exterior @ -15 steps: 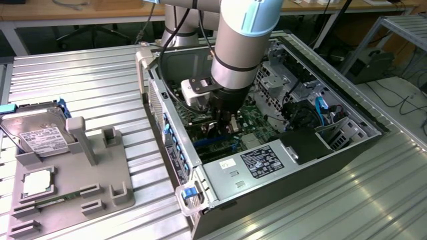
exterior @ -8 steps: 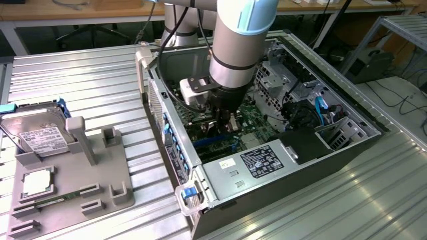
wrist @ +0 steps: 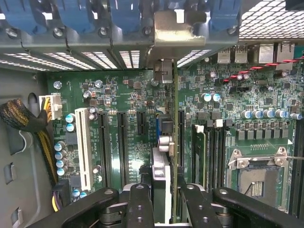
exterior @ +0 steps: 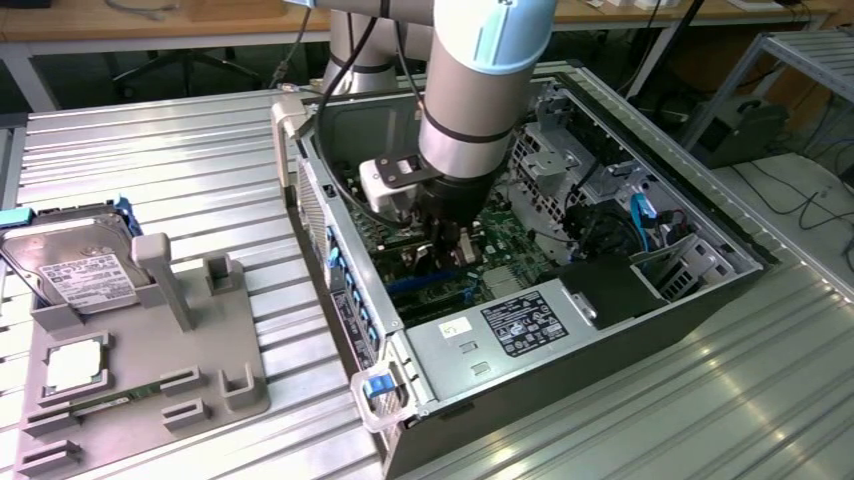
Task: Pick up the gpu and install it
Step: 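Insert the gpu into the slot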
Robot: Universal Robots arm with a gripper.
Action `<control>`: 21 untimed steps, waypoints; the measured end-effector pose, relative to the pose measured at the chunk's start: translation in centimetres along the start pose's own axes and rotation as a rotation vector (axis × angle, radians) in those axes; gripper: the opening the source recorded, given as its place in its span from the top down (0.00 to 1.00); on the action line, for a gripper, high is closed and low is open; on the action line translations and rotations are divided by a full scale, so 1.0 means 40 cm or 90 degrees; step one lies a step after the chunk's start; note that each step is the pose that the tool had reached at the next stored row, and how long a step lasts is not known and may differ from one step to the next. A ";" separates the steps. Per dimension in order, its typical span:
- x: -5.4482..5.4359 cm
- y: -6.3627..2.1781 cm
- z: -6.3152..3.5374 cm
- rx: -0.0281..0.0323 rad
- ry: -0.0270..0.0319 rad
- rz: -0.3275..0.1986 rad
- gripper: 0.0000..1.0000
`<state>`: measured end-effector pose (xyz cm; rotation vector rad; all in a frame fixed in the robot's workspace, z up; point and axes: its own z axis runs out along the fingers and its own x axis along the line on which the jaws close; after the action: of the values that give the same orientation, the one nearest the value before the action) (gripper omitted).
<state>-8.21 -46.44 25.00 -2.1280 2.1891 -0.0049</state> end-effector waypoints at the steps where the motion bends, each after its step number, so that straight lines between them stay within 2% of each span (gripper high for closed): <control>1: 0.000 0.000 0.001 0.0000 0.0000 0.000 0.72; 4: 0.000 0.000 0.003 0.0007 -0.0002 0.000 0.72; 7: -0.001 0.001 0.003 0.0037 -0.0002 -0.001 0.72; 17: -0.002 0.002 0.004 0.0039 -0.0005 -0.004 0.72; 21: -0.003 0.002 0.003 0.0060 -0.0006 -0.006 0.72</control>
<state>-8.28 -46.31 24.89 -2.1324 2.1747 -0.0148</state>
